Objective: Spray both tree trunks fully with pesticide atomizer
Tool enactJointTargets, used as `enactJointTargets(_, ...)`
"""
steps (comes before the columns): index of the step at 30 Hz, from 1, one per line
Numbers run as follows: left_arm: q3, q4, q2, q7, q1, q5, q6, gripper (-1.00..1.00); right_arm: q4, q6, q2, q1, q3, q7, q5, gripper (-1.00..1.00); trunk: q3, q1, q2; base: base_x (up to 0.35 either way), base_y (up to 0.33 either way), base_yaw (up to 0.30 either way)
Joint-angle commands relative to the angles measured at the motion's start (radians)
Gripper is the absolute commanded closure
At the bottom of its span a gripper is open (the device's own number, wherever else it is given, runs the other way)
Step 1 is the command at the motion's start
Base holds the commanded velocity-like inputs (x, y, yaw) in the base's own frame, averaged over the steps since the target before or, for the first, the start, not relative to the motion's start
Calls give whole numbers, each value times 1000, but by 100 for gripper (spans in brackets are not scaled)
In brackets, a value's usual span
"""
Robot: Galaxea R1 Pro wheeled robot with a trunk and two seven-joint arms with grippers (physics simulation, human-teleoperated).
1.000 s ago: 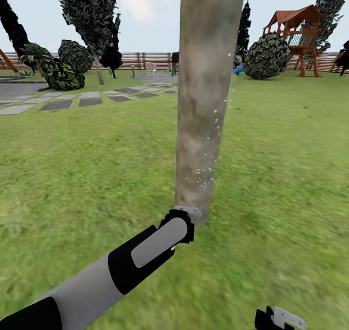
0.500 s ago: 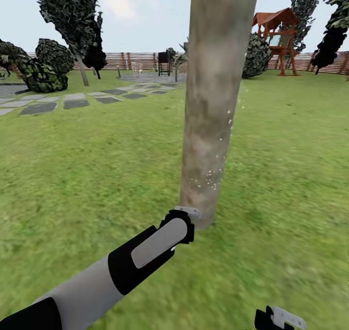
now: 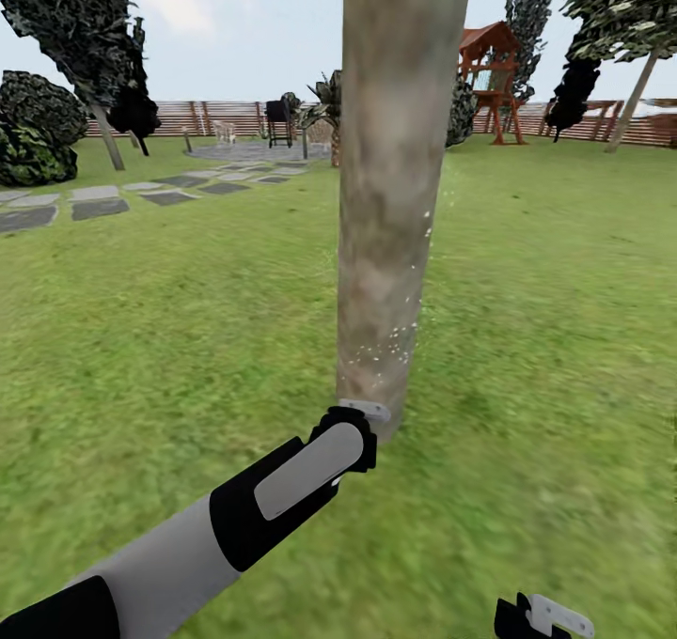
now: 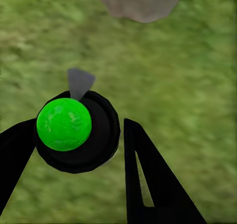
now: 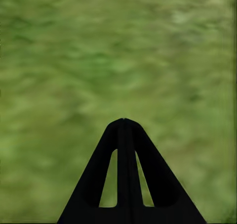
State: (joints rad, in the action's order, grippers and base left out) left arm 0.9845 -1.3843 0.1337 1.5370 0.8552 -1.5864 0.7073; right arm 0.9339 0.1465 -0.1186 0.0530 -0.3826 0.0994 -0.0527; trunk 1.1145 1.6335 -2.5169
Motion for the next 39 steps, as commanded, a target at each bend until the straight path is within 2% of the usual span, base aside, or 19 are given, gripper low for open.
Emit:
enactJointTargets(1,0,-1,0,8,1,-6,11,100,0,2,-1,1,-2,1,-6,100,1,0,0,0,308,-246)
enactJointTargets(20,0,-1,0,8,1,-6,11,100,0,2,-1,1,-2,2,-6,100,1,0,0,2,333,-246)
enactJointTargets(33,0,-1,2,8,1,-6,11,100,0,2,-1,1,-2,2,-6,100,1,0,0,106,346,-247)
enactJointTargets(39,0,5,2,13,1,-6,-18,100,0,2,-1,1,1,2,-7,100,1,0,0,33,116,-139)
